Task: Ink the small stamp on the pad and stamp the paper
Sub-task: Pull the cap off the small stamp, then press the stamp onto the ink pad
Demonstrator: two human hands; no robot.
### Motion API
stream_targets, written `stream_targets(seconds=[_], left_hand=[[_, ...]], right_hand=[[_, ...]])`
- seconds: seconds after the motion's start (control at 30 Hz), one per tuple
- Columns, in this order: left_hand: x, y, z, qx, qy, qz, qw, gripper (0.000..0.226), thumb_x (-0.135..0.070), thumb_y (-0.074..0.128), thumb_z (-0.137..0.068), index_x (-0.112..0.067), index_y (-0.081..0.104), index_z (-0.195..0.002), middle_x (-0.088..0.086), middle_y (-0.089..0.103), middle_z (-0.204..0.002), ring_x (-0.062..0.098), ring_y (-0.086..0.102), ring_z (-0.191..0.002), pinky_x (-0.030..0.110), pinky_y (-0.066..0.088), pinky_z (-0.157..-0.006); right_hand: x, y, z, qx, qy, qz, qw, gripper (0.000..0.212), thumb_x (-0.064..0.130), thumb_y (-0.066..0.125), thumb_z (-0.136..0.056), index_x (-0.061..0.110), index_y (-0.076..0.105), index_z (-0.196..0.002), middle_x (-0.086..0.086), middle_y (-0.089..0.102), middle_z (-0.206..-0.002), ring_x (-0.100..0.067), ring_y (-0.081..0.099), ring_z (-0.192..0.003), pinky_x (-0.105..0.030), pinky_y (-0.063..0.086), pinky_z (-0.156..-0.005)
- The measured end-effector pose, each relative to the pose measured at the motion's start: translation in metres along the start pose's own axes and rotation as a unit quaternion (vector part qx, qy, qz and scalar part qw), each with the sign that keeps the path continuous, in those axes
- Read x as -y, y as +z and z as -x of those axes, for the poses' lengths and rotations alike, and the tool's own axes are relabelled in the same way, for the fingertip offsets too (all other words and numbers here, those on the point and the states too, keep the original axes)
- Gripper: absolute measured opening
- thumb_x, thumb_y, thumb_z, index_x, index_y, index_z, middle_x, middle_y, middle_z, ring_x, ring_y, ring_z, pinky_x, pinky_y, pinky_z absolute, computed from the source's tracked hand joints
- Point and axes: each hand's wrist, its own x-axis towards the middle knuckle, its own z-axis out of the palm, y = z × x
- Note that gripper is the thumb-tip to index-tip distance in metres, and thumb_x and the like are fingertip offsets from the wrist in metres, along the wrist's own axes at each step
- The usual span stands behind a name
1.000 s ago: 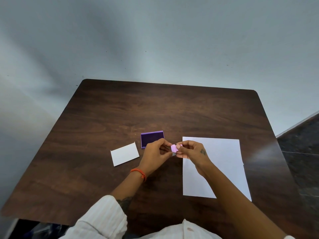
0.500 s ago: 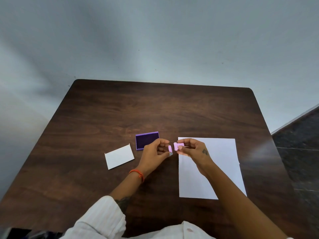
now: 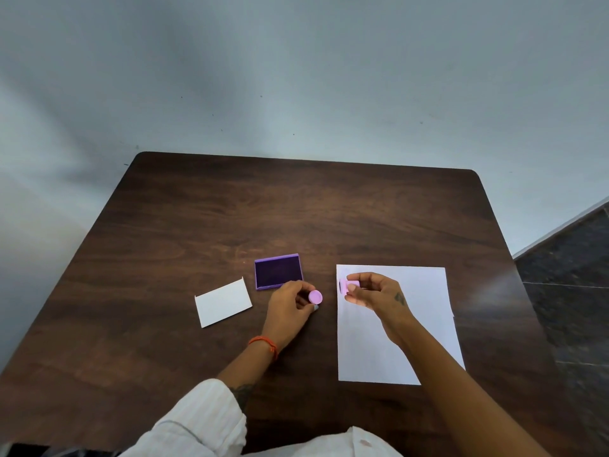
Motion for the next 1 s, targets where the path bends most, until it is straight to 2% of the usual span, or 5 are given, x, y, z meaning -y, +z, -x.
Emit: stream_targets(seconds=[0.17, 0.3, 0.43, 0.67, 1.0], left_hand=[[-0.003, -0.004, 0.002, -0.002, 0.017, -0.020, 1.000, 0.034, -0.012, 0.072, -0.074, -0.019, 0.060, -0.105, 0.002, 0.063, -0.106, 0.008, 0.058, -0.075, 0.016, 0.049, -0.072], [0.004, -0.027, 0.004, -0.075, 0.064, -0.074, 0.992, 0.038, -0.020, 0.073, -0.073, -0.023, 0.058, -0.108, 0.001, 0.062, -0.108, 0.009, 0.056, -0.086, 0.023, 0.049, -0.081], [0.024, -0.062, -0.006, -0.144, 0.071, -0.197, 0.967, 0.059, -0.035, 0.076, -0.067, -0.025, 0.051, -0.120, 0.001, 0.056, -0.126, 0.024, 0.043, -0.118, 0.034, 0.035, -0.093], [0.050, -0.087, -0.029, -0.030, -0.008, -0.319, 0.947, 0.099, -0.060, 0.067, -0.065, -0.025, 0.016, -0.142, -0.002, 0.017, -0.155, 0.028, -0.010, -0.142, 0.059, -0.011, -0.109], [0.062, -0.087, -0.038, -0.015, 0.044, -0.332, 0.942, 0.081, -0.060, 0.064, -0.068, -0.031, 0.031, -0.137, 0.002, 0.021, -0.154, 0.030, -0.013, -0.142, 0.053, -0.025, -0.103]], right_hand=[[-0.001, 0.003, -0.001, 0.006, 0.014, 0.004, 1.000, 0.016, 0.014, 0.068, -0.079, 0.014, 0.067, -0.095, -0.008, 0.069, -0.098, -0.020, 0.067, -0.087, -0.026, 0.055, -0.077], [0.000, 0.009, -0.002, 0.015, 0.007, 0.026, 1.000, 0.019, 0.014, 0.068, -0.080, 0.012, 0.066, -0.099, -0.005, 0.067, -0.096, -0.017, 0.066, -0.084, -0.013, 0.054, -0.066], [0.008, 0.025, -0.008, 0.018, -0.006, 0.066, 0.998, 0.019, 0.011, 0.069, -0.078, 0.011, 0.066, -0.097, -0.008, 0.067, -0.099, -0.021, 0.063, -0.091, -0.021, 0.052, -0.072], [0.036, 0.083, -0.023, 0.026, -0.130, 0.199, 0.971, 0.019, 0.016, 0.069, -0.078, 0.009, 0.068, -0.096, -0.008, 0.070, -0.096, -0.017, 0.062, -0.083, -0.016, 0.047, -0.065], [0.033, 0.134, -0.045, 0.173, -0.300, 0.467, 0.814, 0.025, 0.005, 0.060, -0.081, 0.003, 0.060, -0.106, -0.018, 0.065, -0.106, -0.029, 0.057, -0.100, -0.032, 0.044, -0.085]])
